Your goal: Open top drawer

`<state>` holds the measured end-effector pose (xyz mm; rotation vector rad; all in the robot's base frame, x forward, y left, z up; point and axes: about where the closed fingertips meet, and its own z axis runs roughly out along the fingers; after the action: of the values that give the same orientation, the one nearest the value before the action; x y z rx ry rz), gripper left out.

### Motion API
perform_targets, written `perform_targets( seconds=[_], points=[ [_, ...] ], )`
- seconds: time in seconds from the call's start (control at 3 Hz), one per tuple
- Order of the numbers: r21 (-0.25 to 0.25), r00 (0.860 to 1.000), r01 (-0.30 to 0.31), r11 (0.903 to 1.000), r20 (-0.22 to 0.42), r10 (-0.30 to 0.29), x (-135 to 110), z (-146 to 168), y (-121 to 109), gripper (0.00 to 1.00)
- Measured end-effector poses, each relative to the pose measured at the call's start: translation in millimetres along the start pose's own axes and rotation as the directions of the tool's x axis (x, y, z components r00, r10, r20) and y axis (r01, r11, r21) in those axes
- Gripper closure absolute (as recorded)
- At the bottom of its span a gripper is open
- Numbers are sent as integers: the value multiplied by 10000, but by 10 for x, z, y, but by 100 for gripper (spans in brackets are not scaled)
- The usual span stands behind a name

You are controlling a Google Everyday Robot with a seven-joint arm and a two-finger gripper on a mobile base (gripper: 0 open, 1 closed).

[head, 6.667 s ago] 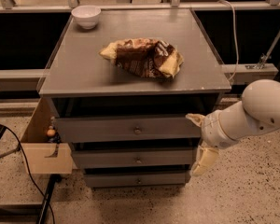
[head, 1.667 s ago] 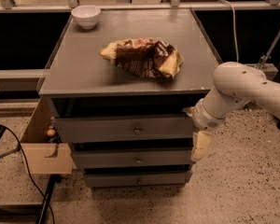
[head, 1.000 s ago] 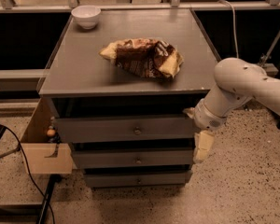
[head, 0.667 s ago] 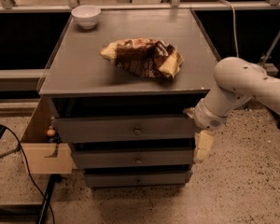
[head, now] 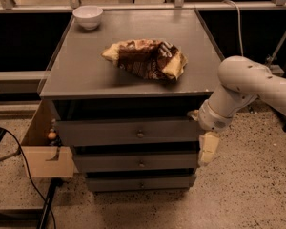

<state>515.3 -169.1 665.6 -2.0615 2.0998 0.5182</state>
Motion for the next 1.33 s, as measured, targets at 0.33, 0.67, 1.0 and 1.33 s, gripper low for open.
perform_targets(
  seconds=[0.33,0.67,1.0,1.33],
  points=[
    [-216,10000,-71,9997,-21,71,0,-1,30,0],
    [-257,10000,-84,9996,-29,83,-11,-28,39,0],
    [-371,9999,-121,9992,-68,118,-13,-38,58,0],
    [-506,9998,-163,9986,-118,157,-9,-46,81,0]
  ],
)
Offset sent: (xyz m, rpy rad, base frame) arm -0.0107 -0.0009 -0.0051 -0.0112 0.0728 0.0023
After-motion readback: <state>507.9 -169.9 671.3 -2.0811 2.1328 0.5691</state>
